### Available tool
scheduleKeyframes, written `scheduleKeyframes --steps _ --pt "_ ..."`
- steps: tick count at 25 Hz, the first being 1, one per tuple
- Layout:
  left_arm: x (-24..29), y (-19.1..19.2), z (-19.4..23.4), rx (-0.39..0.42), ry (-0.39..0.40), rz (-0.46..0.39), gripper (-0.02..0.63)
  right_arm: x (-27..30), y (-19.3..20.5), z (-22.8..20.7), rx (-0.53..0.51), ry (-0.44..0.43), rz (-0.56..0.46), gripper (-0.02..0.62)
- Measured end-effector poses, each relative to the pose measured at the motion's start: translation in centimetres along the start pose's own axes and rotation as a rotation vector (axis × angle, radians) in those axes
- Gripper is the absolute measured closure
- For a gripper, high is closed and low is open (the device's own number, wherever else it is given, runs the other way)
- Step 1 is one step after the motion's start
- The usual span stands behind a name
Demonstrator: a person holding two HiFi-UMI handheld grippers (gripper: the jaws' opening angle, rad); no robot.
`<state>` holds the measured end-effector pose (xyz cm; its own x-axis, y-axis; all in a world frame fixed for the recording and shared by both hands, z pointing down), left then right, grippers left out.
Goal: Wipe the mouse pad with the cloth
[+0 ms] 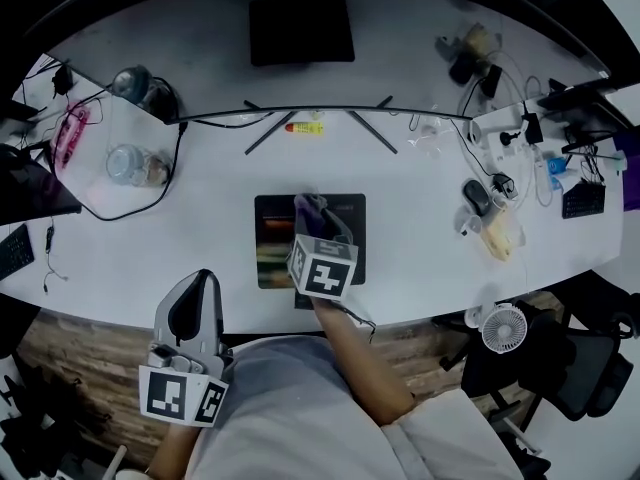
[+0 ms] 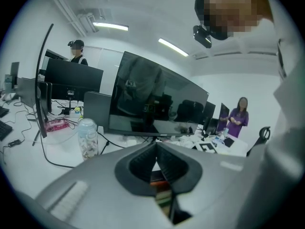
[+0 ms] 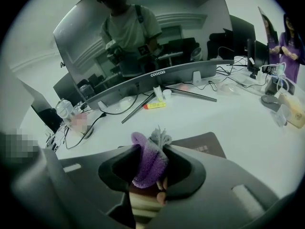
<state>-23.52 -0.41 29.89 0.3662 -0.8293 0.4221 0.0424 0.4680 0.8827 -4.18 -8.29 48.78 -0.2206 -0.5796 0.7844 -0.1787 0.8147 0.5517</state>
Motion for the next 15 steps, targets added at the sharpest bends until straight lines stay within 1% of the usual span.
scheduleKeyframes --steps 9,15 --pt "-1.2 0.5 1.3 0.002 -0.023 0.005 0.606 0.8 0.2 3.1 -0.013 -0.04 -0.003 0.449" --pt "-1.8 0.8 1.8 -0.009 -0.034 0.007 0.606 1.0 0.7 4.2 -0.012 -0.054 0.013 0.449"
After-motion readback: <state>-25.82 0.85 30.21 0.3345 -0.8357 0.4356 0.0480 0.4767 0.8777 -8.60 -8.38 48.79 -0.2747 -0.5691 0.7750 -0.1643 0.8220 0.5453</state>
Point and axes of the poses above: the fingertips, and each gripper's own axes: x forward along the fingers, z to its left, y out of its underside, the point moved 7 cm from there along -x, backward along the fingers, and after that the axes turned 1 degree about z, right-handed, at the moved point
